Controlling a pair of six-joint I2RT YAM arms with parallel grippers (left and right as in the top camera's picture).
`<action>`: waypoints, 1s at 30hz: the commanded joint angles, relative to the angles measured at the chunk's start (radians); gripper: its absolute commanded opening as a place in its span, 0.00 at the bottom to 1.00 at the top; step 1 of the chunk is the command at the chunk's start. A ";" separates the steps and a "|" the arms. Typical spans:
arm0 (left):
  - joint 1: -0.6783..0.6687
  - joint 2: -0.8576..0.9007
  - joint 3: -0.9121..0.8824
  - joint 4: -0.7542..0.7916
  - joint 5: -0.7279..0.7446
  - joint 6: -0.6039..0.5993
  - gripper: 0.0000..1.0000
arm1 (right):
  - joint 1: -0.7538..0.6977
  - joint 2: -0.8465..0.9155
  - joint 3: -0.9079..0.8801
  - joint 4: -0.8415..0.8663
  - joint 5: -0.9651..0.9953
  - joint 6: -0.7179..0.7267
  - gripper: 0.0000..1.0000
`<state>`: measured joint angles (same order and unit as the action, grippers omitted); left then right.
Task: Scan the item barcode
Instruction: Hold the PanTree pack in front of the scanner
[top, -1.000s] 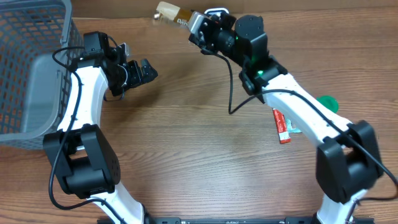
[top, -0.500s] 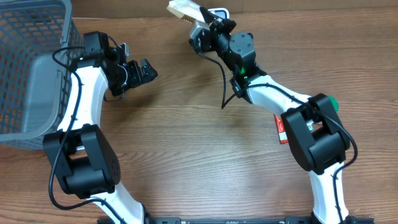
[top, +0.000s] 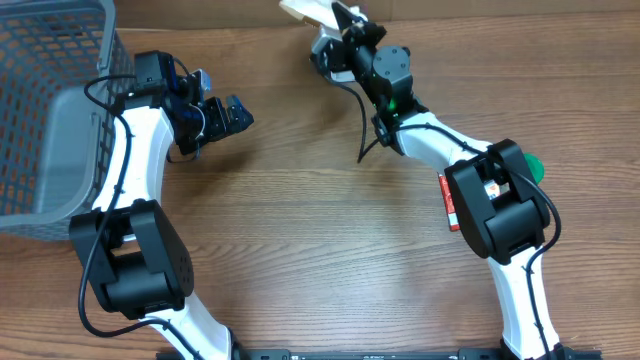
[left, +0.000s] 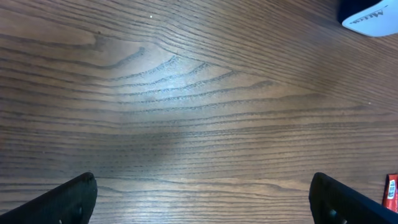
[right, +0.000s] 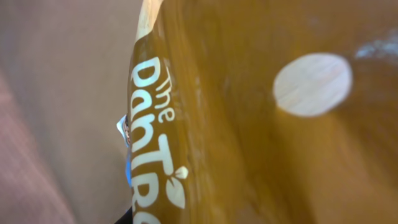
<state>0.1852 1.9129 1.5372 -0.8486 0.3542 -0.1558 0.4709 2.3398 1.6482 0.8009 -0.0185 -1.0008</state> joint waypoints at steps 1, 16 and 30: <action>-0.002 0.002 0.023 0.000 -0.007 -0.009 1.00 | -0.001 0.056 0.073 0.013 0.009 -0.029 0.04; -0.002 0.002 0.023 0.000 -0.007 -0.009 1.00 | -0.008 0.154 0.143 0.005 0.010 -0.130 0.04; -0.002 0.002 0.023 0.000 -0.007 -0.009 1.00 | 0.019 0.178 0.143 -0.104 0.037 -0.129 0.04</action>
<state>0.1852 1.9129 1.5372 -0.8490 0.3542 -0.1558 0.4736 2.5019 1.7561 0.7013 -0.0090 -1.1316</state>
